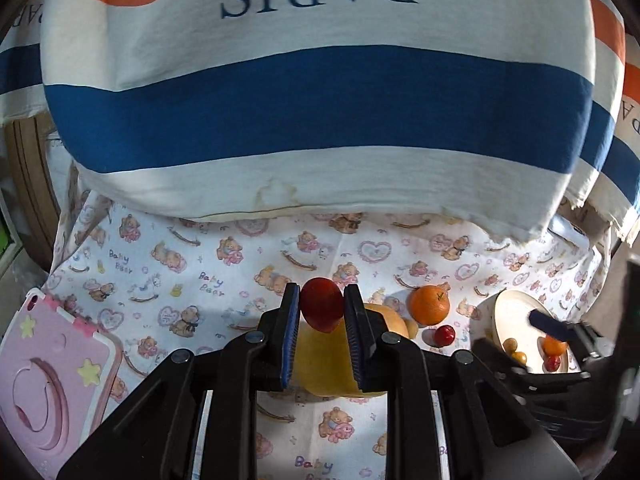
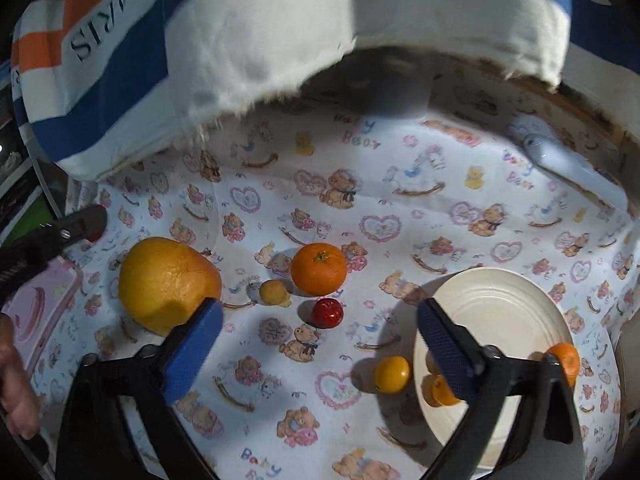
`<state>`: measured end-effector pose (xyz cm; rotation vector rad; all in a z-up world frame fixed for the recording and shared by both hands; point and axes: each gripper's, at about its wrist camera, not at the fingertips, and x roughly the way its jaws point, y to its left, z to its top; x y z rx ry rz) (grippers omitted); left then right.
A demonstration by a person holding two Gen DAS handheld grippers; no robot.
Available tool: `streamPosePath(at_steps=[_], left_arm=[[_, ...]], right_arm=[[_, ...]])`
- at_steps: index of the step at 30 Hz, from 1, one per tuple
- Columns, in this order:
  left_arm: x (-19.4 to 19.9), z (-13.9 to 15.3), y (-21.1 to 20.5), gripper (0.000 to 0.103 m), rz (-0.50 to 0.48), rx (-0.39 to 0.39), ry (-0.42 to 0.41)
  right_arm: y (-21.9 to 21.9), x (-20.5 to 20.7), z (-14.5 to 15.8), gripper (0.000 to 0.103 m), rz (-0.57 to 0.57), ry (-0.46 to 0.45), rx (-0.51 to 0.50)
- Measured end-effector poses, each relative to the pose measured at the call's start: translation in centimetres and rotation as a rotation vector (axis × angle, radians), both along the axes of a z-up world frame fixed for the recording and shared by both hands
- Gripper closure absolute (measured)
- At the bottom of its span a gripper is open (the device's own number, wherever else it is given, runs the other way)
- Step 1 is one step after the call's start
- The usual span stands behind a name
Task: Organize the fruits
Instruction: 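Lift the red tomato with the left tool while the right tool closes on the red apple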
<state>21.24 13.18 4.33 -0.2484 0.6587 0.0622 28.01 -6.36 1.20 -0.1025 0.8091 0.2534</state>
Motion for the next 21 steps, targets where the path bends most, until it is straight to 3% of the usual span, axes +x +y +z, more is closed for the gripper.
streamPosePath(at_steps=[8,12,21], left_arm=[[0.8,-1.1,0.8,0.082,0.036,0.025,0.029],[1.1,-1.6,1.1,0.082,0.034,0.0,0.064],[0.7,-1.2,0.9,0.082,0.015,-0.032,0.055]], right_arm=[[0.1,3.2,-3.5,0.04,-0.036,0.1,0.009],[-0.1,4.1,-4.3,0.048,-0.055,0.123,0.019],[0.3,4.9,-5.8,0.066,-0.033,0.159,-0.024]])
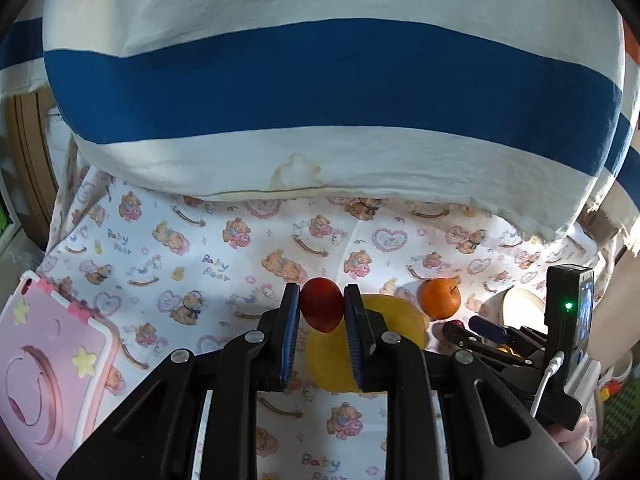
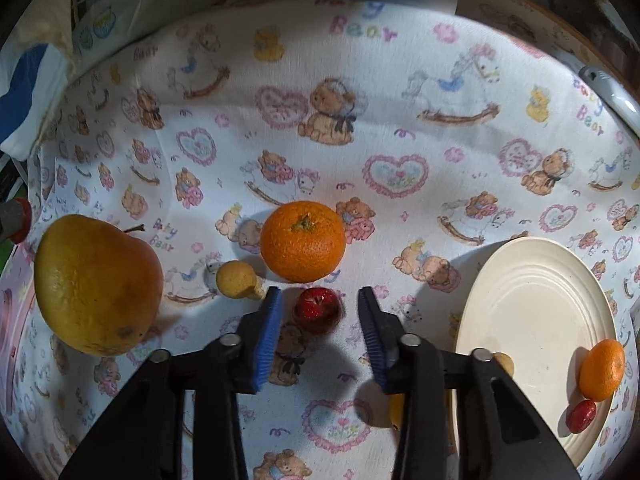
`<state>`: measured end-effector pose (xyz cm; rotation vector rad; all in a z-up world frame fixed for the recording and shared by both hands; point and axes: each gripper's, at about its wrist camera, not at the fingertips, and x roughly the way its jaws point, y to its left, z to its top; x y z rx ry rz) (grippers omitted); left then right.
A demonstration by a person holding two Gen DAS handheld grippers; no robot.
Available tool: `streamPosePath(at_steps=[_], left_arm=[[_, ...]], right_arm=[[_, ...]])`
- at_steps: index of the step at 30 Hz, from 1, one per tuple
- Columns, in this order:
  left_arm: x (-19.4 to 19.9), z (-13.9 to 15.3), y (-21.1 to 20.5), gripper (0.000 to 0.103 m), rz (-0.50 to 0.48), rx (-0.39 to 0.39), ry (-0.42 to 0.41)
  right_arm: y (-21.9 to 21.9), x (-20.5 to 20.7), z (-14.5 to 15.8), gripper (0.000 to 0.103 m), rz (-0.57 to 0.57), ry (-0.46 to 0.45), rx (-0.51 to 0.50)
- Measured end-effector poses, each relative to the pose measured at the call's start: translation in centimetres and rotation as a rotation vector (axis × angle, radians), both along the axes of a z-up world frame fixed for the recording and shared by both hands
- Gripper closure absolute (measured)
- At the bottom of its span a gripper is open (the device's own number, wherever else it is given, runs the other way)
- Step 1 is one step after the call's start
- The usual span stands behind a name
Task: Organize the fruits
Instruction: 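Lift the red tomato with the left tool while the right tool closes on the red apple, then carry the red apple in the right tool and tomato in the left tool over the plate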
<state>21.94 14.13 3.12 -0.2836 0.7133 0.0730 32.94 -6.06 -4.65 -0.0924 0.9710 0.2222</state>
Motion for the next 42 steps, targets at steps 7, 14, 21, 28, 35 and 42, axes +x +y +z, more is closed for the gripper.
streamPosePath(at_steps=[7,14,21,28,35,42], left_arm=[[0.2,-0.3,0.1,0.082,0.007,0.009,0.001],[-1.2,1.4,-0.7,0.082,-0.009,0.031,-0.062],[-3.6,3.6,-2.9,0.082,-0.061,0.071,-0.154],[-6.0,5.2,-5.9,0.082,-0.131,0.115,-0.236],[-7.4,5.1,-10.5,0.082,-0.285,0.145,-0.252],[-9.6,5.3,-13.9,0.082,-0.366,0.155,-0.288]], right_arm=[[-0.4,-0.5,-0.1,0.075,-0.023,-0.01,0.008],[-2.3,-3.3,2.3,0.075,-0.002,-0.054,0.057],[-4.5,-7.8,5.5,0.075,0.002,-0.143,0.069],[-8.1,-11.7,9.1,0.075,-0.027,-0.25,0.129],[-12.8,-15.6,11.6,0.075,-0.121,-0.385,0.156],[-16.4,-17.7,12.4,0.075,-0.18,-0.477,0.17]])
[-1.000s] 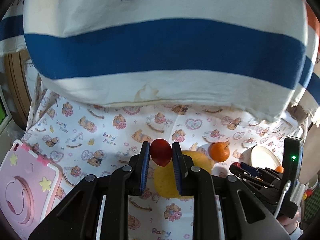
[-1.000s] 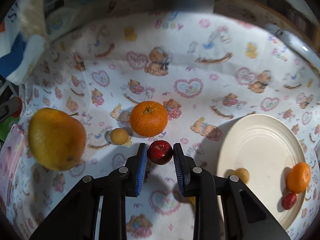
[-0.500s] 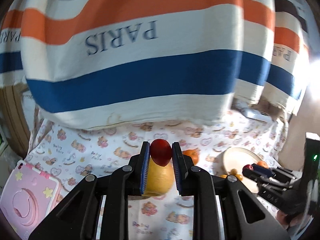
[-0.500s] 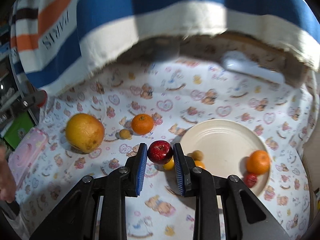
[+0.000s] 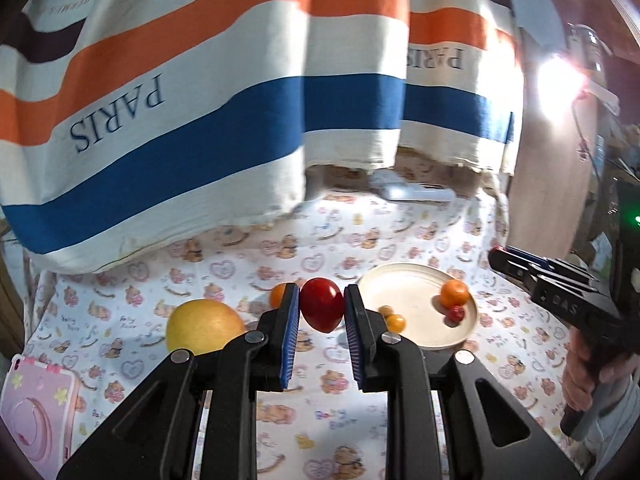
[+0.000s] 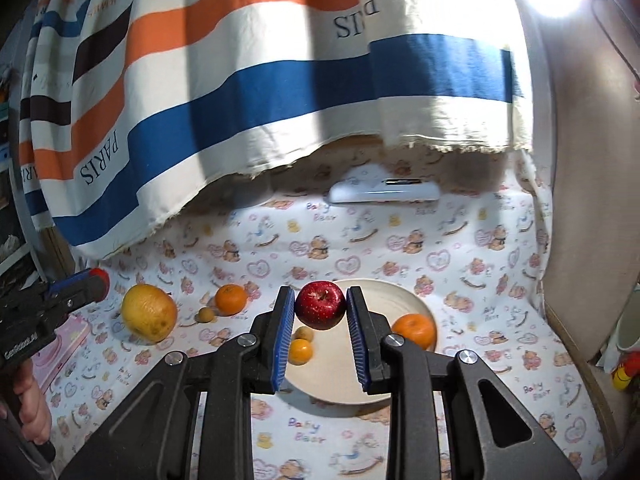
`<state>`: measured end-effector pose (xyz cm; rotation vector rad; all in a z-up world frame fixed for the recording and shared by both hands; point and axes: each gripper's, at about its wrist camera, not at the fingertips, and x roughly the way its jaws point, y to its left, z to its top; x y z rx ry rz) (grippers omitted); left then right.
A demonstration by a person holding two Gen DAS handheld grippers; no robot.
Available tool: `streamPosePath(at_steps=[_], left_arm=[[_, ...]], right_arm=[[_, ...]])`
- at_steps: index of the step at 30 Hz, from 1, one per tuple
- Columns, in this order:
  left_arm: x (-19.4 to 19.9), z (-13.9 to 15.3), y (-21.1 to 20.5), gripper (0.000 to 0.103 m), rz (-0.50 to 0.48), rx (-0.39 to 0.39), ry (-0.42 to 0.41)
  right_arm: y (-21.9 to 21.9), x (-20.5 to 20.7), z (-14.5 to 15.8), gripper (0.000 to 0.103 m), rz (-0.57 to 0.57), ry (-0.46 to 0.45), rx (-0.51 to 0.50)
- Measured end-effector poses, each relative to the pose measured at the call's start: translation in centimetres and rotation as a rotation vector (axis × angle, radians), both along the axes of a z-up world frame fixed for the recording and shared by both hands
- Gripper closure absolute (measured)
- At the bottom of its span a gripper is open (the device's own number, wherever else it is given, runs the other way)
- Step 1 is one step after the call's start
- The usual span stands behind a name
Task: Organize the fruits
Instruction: 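Carry the red apple in the right tool and tomato in the left tool over the plate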
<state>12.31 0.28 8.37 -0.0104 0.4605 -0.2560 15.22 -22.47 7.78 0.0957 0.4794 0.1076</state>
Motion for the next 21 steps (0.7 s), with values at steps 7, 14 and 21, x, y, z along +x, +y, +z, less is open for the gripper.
streamPosePath(at_steps=[7,14,21], left_arm=[[0.2,-1.1,-1.3,0.082,-0.027,0.026,0.015],[1.3,-2.1,-3.4,0.082,-0.024,0.046,0.027],[3.1,-2.4,-7.7,0.082,-0.037,0.093,0.063]], right_arm=[[-1.1,0.6,-1.3,0.075,-0.019,0.013,0.005],[-2.3,1.1,-2.2,0.075,-0.083,0.018,-0.022],[-3.6,2.7,-4.0,0.075,-0.138,0.104,-0.03]])
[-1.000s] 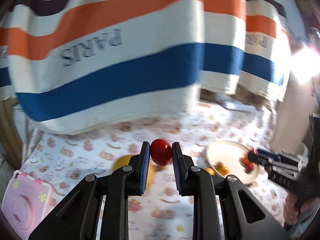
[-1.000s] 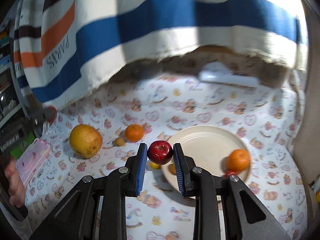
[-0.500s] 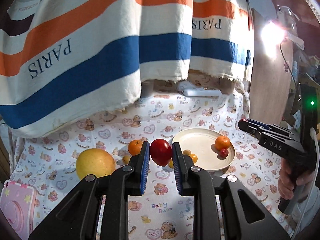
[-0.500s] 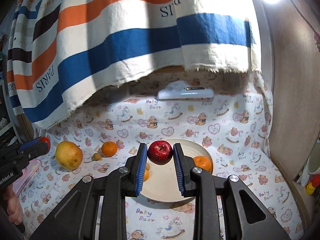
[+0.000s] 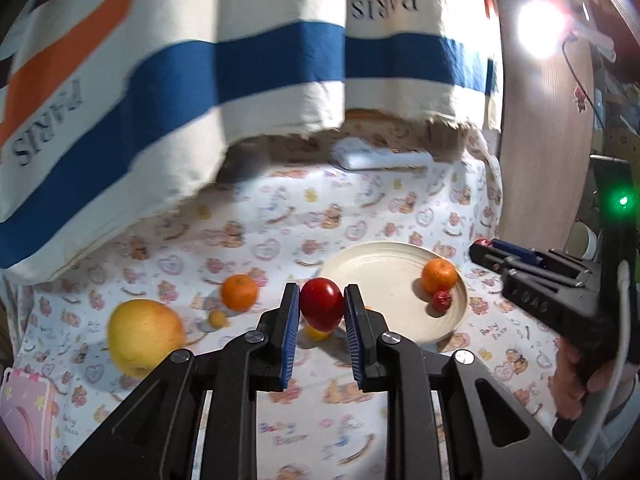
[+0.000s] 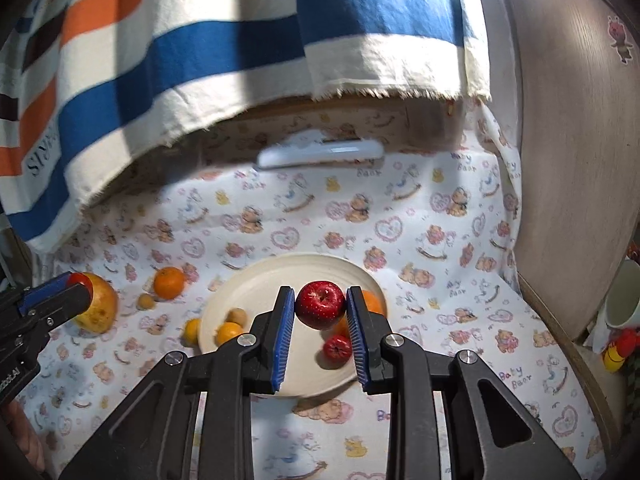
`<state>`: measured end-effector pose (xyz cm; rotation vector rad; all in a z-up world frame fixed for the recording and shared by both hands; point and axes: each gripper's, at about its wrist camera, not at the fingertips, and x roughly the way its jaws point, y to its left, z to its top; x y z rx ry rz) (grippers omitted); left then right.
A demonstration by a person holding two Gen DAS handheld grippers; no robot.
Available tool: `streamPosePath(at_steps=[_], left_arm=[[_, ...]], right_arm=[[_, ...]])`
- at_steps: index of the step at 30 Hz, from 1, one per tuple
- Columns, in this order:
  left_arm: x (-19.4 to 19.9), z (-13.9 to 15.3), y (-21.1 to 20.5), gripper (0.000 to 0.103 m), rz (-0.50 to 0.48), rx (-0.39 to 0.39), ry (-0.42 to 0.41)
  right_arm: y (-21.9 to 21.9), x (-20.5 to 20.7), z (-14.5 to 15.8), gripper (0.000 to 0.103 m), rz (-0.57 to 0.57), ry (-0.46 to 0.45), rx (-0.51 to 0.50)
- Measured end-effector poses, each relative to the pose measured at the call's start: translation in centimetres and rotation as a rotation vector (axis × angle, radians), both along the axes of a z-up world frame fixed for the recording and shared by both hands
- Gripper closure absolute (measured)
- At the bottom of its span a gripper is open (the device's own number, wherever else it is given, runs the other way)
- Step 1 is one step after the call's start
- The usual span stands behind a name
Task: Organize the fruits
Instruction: 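Carry the red apple in the right tool and tomato in the left tool over the plate, then open the right tool to set the apple on the plate while the left tool releases the tomato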
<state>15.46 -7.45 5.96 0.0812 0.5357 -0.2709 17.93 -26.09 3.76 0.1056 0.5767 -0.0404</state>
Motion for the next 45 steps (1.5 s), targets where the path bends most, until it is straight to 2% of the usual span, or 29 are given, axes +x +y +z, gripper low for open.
streamPosePath(at_steps=[3,6,11,16,21,23,34,45], left_arm=[[1.4,-0.2,-1.6,0.082,-0.027,-0.038,0.054],[2.6,-0.5,-3.1,0.082,-0.011,-0.021,0.057],[4.9,-2.3,-5.3,0.082,-0.059,-0.009,0.134],[5.7,-3.9,-6.6,0.082,-0.05,0.03,0.128],[6.6,-5.3,-6.8,0.082,-0.065,-0.024,0.172],[6.8,-6.2,-6.9,0.082,-0.07,-0.023,0.189],[7.3,-7.7,-7.0,0.082,-0.084,-0.015,0.244],[7.7,-8.2,-7.0,0.082,-0.088,-0.013,0.274]], right_arm=[[-1.0,0.6,-0.8,0.075,-0.008,0.044,0.045],[-1.3,1.2,-1.4,0.075,0.0,0.079,0.063],[-1.5,2.2,-2.7,0.075,0.041,0.15,0.107],[-2.5,2.7,-3.0,0.075,0.02,0.164,0.095],[-4.1,3.9,-4.6,0.075,-0.007,0.233,0.145],[-4.2,4.2,-5.0,0.075,-0.002,0.25,0.153],[-4.0,5.0,-5.8,0.075,-0.008,0.263,0.092],[-4.0,4.9,-5.6,0.075,-0.01,0.264,0.099]])
